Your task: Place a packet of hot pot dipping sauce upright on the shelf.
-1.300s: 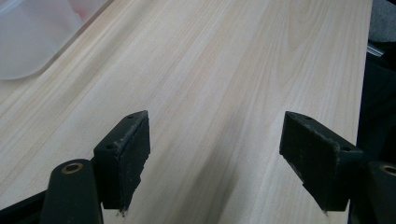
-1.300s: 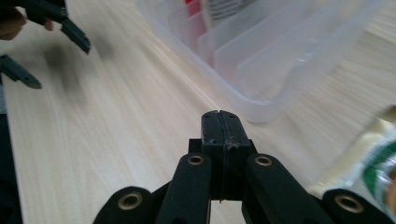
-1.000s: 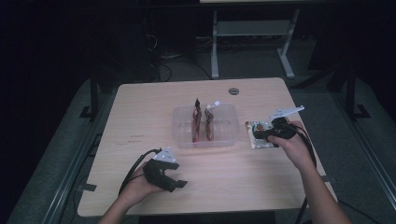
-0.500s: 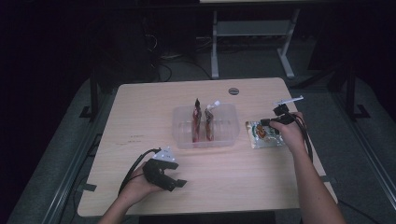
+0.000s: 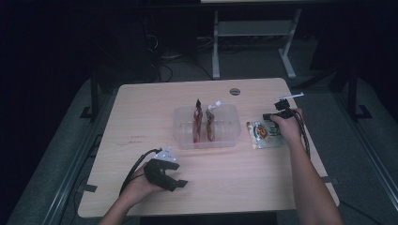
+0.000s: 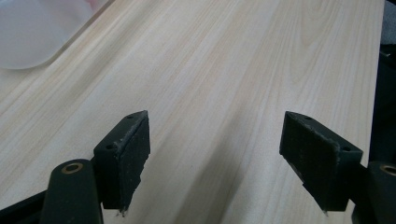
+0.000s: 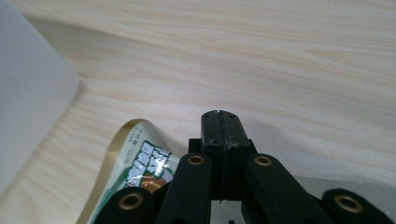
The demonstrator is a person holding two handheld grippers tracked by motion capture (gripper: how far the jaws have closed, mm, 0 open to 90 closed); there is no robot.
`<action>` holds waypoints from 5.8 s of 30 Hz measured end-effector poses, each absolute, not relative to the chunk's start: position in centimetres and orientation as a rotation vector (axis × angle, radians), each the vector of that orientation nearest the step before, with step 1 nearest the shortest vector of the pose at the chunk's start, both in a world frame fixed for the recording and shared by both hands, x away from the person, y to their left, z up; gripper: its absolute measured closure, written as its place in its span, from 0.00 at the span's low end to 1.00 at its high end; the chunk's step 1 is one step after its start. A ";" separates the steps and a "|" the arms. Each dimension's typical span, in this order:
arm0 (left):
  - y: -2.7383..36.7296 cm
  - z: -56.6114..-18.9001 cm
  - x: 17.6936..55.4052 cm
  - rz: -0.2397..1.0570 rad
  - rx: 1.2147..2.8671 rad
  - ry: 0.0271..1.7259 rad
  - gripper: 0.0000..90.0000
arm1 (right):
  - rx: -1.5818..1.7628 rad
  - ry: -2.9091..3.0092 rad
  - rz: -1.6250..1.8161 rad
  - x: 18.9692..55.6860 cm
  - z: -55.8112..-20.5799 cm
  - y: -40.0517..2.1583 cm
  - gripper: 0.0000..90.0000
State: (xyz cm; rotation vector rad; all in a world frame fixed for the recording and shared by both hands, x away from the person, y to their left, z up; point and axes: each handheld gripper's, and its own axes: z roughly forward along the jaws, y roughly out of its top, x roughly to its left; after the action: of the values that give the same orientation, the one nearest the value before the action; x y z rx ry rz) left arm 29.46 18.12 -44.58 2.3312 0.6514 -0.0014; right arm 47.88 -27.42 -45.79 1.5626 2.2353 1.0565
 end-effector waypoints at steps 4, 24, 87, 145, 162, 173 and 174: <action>18.2 -44.6 29.5 -0.002 2.332 0.654 0.27 | 1.569 2.266 1.045 47.7 -46.3 -27.3 1.00; 17.7 -44.6 29.4 -0.006 2.343 0.642 0.27 | 1.521 2.287 0.926 43.7 -44.4 -30.0 1.00; 17.9 -44.1 29.1 0.026 2.335 0.632 0.26 | 1.041 2.810 0.927 36.1 -45.7 -18.3 1.00; 13.0 -46.1 30.2 0.108 2.415 0.457 0.41 | 0.969 2.673 1.158 30.5 -44.5 -18.5 0.43; 13.3 -46.3 31.0 0.068 2.333 0.521 0.96 | 0.958 2.678 1.177 30.7 -44.4 -18.5 0.47; 14.7 -44.7 31.4 0.007 2.258 0.511 1.00 | 0.957 2.686 1.254 30.8 -44.1 -18.9 0.42; 14.9 -44.4 31.4 0.009 2.249 0.507 1.00 | 0.952 2.686 1.264 30.8 -44.1 -18.9 0.41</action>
State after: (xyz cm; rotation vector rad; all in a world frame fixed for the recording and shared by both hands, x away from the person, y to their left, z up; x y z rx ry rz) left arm 31.36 14.95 -44.40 2.2492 0.5070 0.0086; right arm 30.82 -18.95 -44.06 0.9516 2.6856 1.2643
